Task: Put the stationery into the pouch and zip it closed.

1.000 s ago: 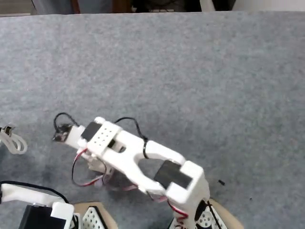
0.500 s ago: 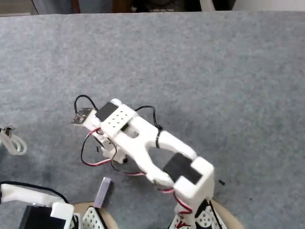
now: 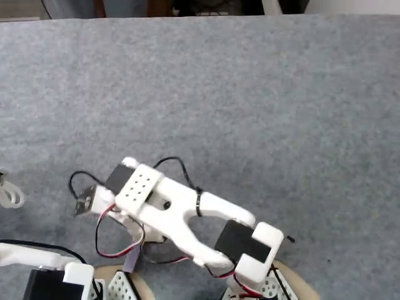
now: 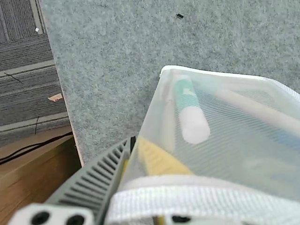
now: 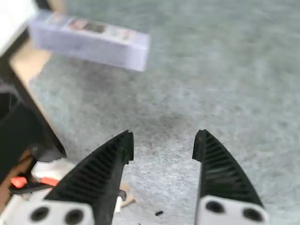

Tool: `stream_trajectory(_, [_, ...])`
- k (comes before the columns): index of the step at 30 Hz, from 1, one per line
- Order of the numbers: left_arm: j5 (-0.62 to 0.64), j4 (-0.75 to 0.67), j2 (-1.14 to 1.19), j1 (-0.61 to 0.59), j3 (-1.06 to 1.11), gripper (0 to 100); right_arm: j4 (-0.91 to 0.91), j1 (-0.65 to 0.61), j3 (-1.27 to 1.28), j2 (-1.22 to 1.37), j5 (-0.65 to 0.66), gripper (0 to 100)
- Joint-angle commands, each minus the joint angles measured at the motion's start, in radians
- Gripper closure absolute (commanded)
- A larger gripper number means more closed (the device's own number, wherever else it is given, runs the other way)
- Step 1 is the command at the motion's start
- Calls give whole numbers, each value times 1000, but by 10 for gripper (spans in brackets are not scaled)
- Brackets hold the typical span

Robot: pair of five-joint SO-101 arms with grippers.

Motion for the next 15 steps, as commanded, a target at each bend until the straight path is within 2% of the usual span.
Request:
stream_trajectory(1, [-18, -23, 2, -25, -35, 971, -11, -43, 1, -50, 66, 771])
stream_trajectory(9, [-25, -29, 3, -33, -42, 971, -87, -46, 1, -45, 126, 773])
stream_trajectory(13, [-25, -29, 3, -41, -42, 971, -167, -46, -7, 10, 114, 773])
stream_trajectory(15, [-23, -32, 3, -58, -42, 971, -204, -46, -7, 45, 58, 773])
